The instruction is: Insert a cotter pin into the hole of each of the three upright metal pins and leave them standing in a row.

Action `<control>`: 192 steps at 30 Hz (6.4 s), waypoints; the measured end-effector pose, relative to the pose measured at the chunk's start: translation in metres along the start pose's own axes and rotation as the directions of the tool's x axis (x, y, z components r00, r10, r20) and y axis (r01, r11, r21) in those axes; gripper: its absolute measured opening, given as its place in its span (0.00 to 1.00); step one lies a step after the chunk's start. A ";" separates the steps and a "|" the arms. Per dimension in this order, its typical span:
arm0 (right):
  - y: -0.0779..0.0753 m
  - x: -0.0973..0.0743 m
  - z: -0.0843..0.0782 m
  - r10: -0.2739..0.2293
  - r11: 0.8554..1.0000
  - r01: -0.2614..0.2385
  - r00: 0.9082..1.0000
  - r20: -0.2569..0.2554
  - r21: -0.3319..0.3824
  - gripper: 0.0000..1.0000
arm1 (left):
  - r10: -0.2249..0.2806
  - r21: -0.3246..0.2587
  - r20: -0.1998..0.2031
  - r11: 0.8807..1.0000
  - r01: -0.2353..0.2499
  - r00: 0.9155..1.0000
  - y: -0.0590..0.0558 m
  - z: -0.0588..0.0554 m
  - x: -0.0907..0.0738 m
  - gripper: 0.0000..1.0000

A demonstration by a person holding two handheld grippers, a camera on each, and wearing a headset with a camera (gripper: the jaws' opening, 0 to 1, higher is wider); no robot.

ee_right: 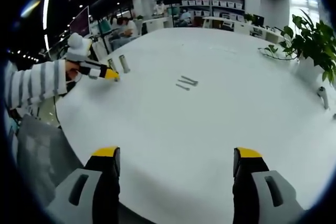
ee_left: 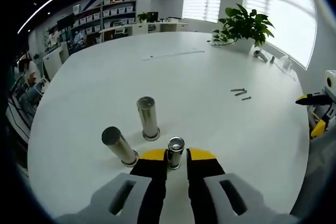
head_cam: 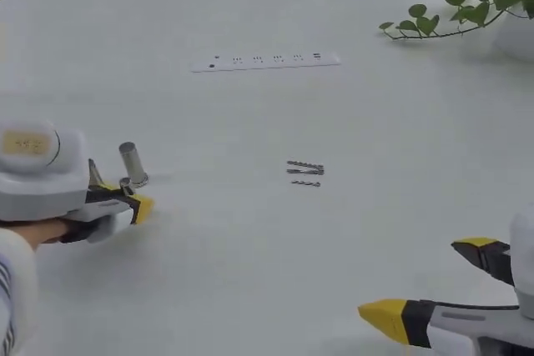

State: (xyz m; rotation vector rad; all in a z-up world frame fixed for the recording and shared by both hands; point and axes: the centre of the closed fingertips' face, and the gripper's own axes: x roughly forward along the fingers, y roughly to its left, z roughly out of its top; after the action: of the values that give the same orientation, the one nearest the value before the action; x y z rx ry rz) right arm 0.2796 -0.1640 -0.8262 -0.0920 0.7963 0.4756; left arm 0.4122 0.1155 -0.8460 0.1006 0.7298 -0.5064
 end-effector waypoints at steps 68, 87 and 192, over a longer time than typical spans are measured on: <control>-0.002 -0.004 0.000 0.004 1.000 -0.004 1.000 -0.001 0.014 0.87 | -0.267 0.248 0.020 0.935 0.254 0.963 -0.110 0.006 -0.031 0.07; 0.002 -0.001 -0.002 0.023 1.000 -0.023 1.000 -0.012 0.003 0.87 | -0.305 0.257 -0.034 0.918 0.303 0.952 -0.120 -0.024 -0.019 0.07; 0.000 0.016 0.063 0.221 0.930 -0.254 0.964 -0.148 -0.267 0.80 | -0.151 0.029 0.063 0.988 0.149 0.987 -0.099 -0.039 -0.090 1.00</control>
State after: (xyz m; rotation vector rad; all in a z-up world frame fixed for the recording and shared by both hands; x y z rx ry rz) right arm 0.3315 -0.1419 -0.7933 -0.2941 0.8533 0.8205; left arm 0.2842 0.0755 -0.8068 0.0521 0.6708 -0.6596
